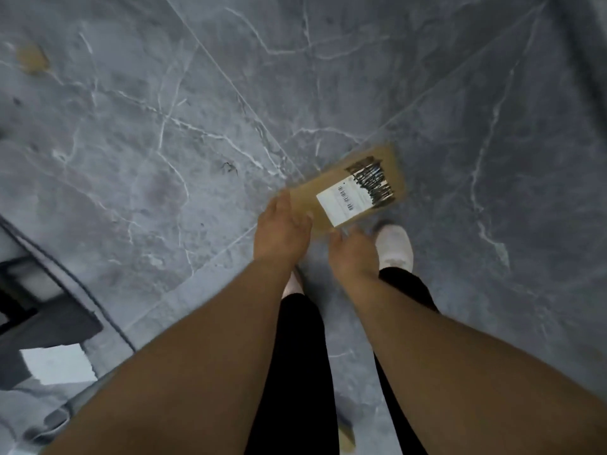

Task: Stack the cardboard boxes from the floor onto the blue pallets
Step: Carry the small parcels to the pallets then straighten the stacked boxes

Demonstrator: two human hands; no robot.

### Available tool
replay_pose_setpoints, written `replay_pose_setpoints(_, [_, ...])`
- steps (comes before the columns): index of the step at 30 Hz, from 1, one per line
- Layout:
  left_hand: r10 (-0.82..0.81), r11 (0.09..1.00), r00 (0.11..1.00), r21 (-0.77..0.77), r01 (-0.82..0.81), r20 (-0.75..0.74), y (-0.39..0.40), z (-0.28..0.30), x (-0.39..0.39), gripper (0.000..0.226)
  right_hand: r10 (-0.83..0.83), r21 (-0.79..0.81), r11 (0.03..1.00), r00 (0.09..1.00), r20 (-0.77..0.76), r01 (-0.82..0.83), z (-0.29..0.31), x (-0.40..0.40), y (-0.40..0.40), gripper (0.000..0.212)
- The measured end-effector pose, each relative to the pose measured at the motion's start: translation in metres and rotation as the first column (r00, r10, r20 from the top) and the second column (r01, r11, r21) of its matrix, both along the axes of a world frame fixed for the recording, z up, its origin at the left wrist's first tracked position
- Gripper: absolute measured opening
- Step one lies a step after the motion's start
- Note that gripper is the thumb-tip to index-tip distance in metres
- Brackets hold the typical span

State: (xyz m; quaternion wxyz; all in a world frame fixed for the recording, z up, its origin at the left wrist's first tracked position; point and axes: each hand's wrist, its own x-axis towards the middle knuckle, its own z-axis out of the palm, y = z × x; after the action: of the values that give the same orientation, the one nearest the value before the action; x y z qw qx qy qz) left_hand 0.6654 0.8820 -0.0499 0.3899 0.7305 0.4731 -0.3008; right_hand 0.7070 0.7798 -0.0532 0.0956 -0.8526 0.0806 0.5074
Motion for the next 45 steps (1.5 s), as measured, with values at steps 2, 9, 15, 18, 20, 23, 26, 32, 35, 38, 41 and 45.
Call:
replay_pose_setpoints(2, [-0.045, 0.999, 0.999, 0.028, 0.045, -0.017, 0.007, -0.033, 0.005, 0.066, -0.094, -0.023, 0.995, 0.994, -0.052, 0.092, -0.034, -0.004, 0.0, 0.046])
replay_pose_setpoints(9, [-0.241, 0.97, 0.97, 0.025, 0.242, -0.017, 0.019, -0.099, 0.004, 0.06, -0.444, -0.083, 0.895, 0.891, -0.095, 0.437, -0.089, -0.005, 0.007, 0.042])
replay_pose_setpoints(15, [-0.006, 0.996, 0.997, -0.087, -0.001, -0.081, 0.016, -0.081, -0.002, 0.05, -0.562, 0.07, 0.823, 0.826, -0.039, 0.564, -0.067, 0.005, 0.019, 0.039])
replay_pose_setpoints(18, [0.195, 0.976, 0.978, -0.09, -0.201, -0.071, 0.018, -0.05, -0.002, 0.021, -0.42, 0.124, 0.9, 0.907, -0.004, 0.417, -0.04, 0.019, 0.024, 0.035])
replay_pose_setpoints(20, [0.268, 0.958, 0.961, -0.091, -0.273, -0.071, 0.02, -0.025, -0.003, 0.014, -0.331, 0.151, 0.934, 0.943, 0.021, 0.325, -0.017, 0.028, 0.03, 0.034])
replay_pose_setpoints(23, [0.367, 0.922, 0.928, -0.109, -0.371, -0.058, 0.024, 0.021, -0.005, 0.019, -0.185, 0.181, 0.967, 0.982, 0.027, 0.177, 0.027, 0.036, 0.041, 0.04])
replay_pose_setpoints(26, [0.381, 0.912, 0.923, -0.142, -0.385, -0.056, 0.027, 0.067, -0.009, 0.059, -0.062, 0.221, 0.974, 0.998, 0.031, 0.054, 0.075, 0.041, 0.051, 0.047])
replay_pose_setpoints(32, [0.503, 0.858, 0.862, -0.147, -0.492, 0.053, 0.042, 0.17, -0.027, 0.061, 0.135, 0.302, 0.941, 0.988, 0.072, -0.151, 0.181, 0.042, 0.072, 0.05])
replay_pose_setpoints(35, [0.574, 0.819, 0.8, -0.153, -0.553, 0.176, 0.045, 0.222, -0.038, 0.056, 0.211, 0.346, 0.907, 0.97, 0.117, -0.239, 0.234, 0.037, 0.078, 0.048])
replay_pose_setpoints(38, [0.631, 0.775, 0.741, -0.146, -0.615, 0.23, 0.043, 0.27, -0.047, 0.057, 0.292, 0.375, 0.864, 0.941, 0.169, -0.335, 0.283, 0.035, 0.082, 0.048])
replay_pose_setpoints(41, [0.68, 0.728, 0.688, -0.129, -0.673, 0.253, 0.036, 0.315, -0.054, 0.065, 0.409, 0.406, 0.785, 0.883, 0.229, -0.468, 0.328, 0.036, 0.083, 0.051])
replay_pose_setpoints(45, [0.752, 0.641, 0.591, -0.113, -0.759, 0.293, 0.019, 0.368, -0.061, 0.072, 0.531, 0.421, 0.682, 0.801, 0.279, -0.598, 0.382, 0.036, 0.078, 0.053])
